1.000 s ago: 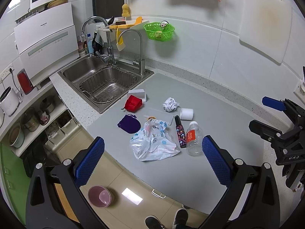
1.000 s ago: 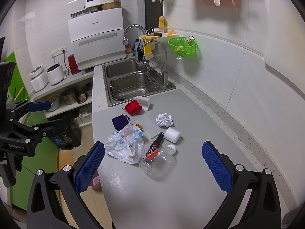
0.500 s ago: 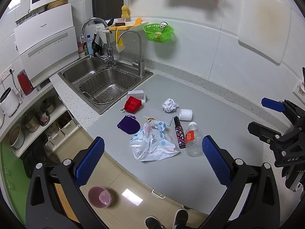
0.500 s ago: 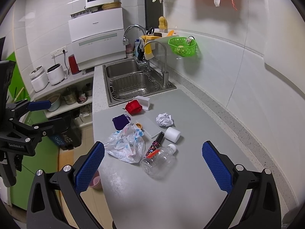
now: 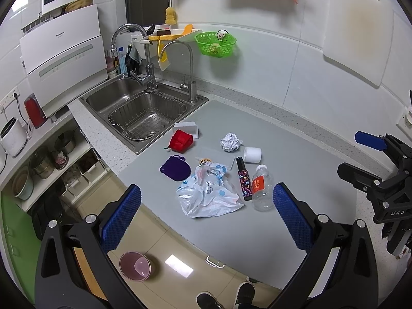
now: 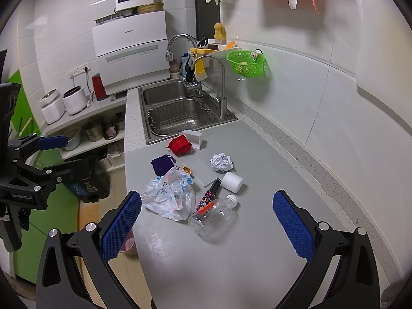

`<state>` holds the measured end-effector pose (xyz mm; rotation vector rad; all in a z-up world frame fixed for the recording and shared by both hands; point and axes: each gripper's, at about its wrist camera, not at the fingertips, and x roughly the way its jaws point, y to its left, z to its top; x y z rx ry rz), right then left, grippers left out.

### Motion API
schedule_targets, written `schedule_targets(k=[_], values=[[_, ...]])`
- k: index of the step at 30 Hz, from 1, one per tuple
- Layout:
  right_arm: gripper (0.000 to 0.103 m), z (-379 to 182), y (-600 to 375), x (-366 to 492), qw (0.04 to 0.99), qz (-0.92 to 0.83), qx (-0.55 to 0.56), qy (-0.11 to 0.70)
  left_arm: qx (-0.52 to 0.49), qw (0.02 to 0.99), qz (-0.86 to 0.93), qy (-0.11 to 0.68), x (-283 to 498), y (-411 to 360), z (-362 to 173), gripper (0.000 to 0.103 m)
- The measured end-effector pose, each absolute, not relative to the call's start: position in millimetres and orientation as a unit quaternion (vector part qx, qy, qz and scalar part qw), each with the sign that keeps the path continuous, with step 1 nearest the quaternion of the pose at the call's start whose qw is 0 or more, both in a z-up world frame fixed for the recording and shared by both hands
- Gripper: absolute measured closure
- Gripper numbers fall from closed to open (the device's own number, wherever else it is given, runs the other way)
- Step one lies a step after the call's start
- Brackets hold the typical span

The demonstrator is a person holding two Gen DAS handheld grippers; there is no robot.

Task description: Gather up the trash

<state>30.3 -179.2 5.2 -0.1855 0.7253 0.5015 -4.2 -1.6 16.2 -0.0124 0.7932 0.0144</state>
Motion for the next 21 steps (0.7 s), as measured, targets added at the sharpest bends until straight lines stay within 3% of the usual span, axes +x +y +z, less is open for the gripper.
schedule_targets(k=[21], values=[[0.005,4.9,-179.8,29.6,0.900,0.243,-0.090,0.350,-0.006,0.924,0.005,0.383,-8.7,3.1,10.5,0.003]])
